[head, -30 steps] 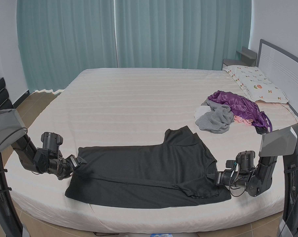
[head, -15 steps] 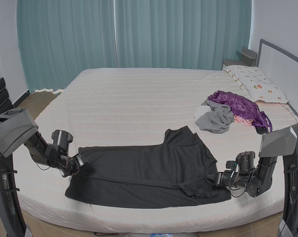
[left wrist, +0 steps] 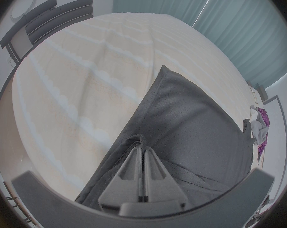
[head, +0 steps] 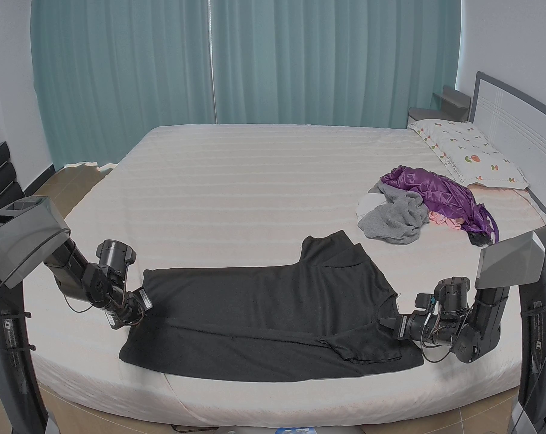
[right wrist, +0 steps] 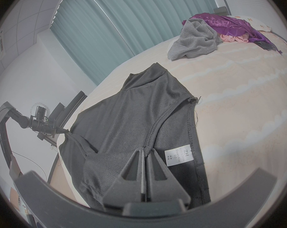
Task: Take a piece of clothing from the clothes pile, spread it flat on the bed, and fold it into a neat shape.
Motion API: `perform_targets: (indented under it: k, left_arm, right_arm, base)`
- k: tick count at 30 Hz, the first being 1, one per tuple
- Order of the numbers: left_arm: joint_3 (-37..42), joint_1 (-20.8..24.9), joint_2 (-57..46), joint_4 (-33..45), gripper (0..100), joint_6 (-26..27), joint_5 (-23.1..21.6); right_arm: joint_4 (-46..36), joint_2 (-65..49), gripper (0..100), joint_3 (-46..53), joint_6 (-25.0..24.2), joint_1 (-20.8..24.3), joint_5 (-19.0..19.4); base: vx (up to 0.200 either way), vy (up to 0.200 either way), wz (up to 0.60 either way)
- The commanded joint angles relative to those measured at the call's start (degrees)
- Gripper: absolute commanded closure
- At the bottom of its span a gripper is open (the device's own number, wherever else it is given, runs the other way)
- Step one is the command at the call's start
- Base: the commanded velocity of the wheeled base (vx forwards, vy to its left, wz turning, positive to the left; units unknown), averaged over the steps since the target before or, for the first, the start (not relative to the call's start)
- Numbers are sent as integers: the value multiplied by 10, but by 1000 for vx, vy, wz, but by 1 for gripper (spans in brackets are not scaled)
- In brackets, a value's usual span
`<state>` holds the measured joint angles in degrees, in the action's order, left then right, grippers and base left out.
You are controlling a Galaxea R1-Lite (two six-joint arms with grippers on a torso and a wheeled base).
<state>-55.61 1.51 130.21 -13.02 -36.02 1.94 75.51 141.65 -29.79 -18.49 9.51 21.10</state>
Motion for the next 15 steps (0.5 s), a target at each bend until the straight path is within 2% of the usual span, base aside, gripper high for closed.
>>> perform_targets:
  k: [1, 15]
  left_arm:
    - [2, -5, -31, 10, 100, -1, 1]
    - [85, -18, -123, 19, 100, -5, 1]
  right_arm:
    - [2, -8, 100, 8, -1, -1, 1]
    - [3, -88, 100, 76, -2, -11, 2]
  base:
    - [0, 0, 0]
    - [0, 0, 0]
